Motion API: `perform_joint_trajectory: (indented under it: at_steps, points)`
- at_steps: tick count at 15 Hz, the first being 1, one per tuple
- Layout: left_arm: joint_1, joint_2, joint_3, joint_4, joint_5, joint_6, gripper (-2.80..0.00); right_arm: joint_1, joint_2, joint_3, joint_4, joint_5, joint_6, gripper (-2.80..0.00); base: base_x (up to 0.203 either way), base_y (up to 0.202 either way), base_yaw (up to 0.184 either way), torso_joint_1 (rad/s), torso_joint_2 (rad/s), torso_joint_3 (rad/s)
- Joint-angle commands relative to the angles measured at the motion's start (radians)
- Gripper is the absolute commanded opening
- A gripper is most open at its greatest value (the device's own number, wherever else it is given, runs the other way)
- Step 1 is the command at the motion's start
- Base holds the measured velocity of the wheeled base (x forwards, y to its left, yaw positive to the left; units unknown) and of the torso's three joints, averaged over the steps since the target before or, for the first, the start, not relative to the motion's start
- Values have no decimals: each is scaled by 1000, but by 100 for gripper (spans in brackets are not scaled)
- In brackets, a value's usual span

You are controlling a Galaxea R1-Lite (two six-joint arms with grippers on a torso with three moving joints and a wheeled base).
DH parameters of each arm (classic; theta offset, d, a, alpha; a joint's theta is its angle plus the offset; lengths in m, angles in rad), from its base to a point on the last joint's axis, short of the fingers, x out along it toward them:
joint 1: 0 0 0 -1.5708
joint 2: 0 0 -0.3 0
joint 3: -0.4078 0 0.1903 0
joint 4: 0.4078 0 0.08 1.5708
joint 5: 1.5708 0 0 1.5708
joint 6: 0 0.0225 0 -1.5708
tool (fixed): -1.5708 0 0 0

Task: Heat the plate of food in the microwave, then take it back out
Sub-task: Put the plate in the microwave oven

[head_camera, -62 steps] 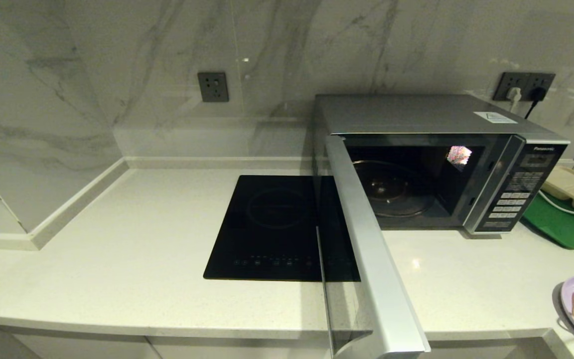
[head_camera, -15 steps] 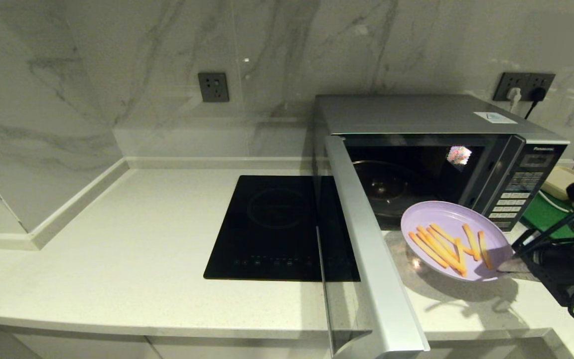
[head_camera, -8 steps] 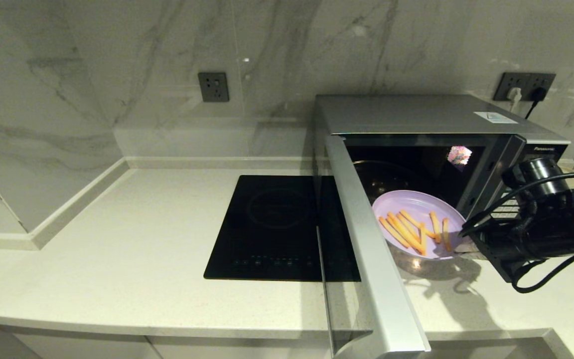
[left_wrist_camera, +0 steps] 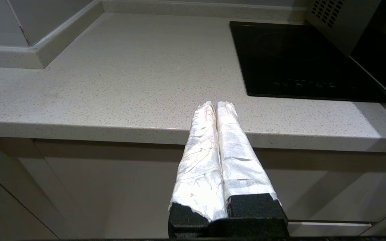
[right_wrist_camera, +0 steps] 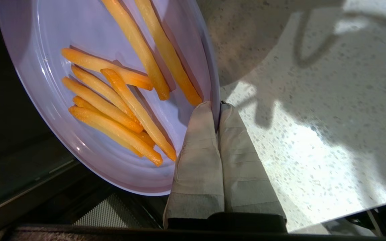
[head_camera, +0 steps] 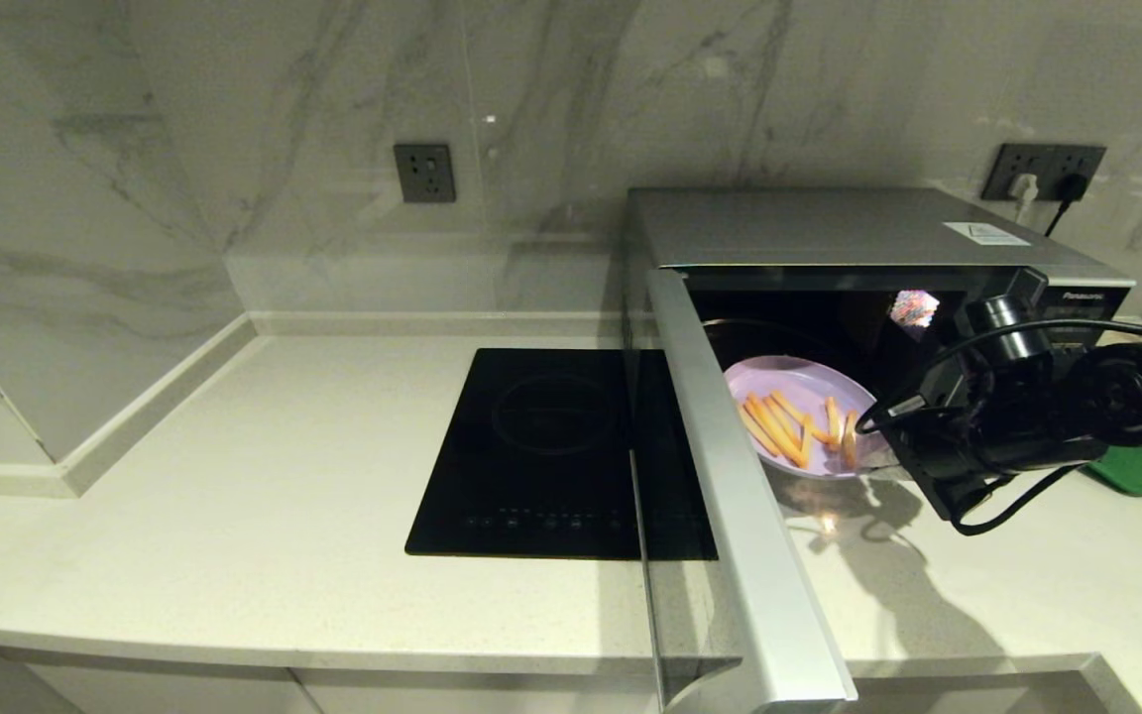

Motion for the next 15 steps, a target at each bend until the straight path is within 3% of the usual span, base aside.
perform_joint_trajectory:
  at_steps: [1,15]
  points:
    - [0,0,0,-1,0,0,-280,0,42,-34,2,1,11,-280,0,0,0,0,0,0]
    - [0,0,0,-1,0,0,-280,16,148,-144,-1,1,13,-280,0,0,0,0,0,0]
